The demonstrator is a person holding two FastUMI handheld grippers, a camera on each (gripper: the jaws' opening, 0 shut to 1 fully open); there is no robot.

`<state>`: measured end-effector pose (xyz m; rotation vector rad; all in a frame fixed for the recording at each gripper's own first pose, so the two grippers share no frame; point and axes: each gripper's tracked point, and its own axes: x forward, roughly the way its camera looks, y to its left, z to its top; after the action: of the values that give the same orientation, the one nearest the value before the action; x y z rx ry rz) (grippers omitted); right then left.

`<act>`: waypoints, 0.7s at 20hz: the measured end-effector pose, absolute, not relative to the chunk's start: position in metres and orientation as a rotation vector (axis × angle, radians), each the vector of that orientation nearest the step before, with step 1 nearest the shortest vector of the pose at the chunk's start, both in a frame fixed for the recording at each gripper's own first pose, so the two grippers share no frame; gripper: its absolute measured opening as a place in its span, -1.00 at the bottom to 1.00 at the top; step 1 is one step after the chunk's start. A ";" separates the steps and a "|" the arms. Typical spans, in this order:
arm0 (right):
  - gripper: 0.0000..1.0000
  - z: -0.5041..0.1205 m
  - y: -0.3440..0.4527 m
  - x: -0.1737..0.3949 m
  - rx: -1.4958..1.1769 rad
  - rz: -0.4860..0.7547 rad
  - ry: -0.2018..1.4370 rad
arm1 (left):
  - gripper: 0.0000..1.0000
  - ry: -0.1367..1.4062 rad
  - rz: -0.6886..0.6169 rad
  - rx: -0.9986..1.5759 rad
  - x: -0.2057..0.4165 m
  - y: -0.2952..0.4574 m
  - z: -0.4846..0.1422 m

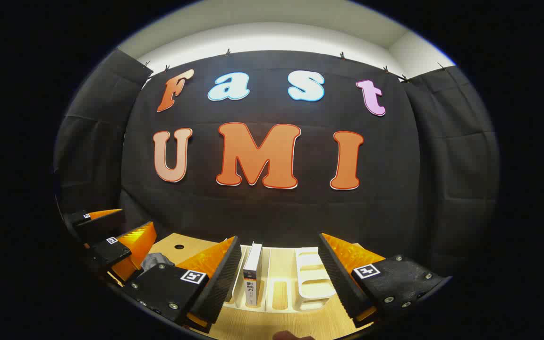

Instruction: Open the schoolbag, grab two books from the bookshelf and put them into the schoolbag.

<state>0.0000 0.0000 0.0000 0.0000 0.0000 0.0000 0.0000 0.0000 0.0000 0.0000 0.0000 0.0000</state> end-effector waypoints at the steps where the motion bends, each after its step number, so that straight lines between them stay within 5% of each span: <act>1: 0.94 0.001 0.001 0.000 -0.004 0.003 -0.002 | 0.92 0.000 0.001 0.000 -0.001 0.001 0.000; 14: 0.94 0.005 0.015 0.003 -0.011 -0.008 -0.005 | 0.92 -0.023 0.013 0.026 -0.007 0.018 0.006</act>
<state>0.0026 0.0148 0.0048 -0.0112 -0.0052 -0.0079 -0.0067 0.0183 0.0056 0.0256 -0.0227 0.0134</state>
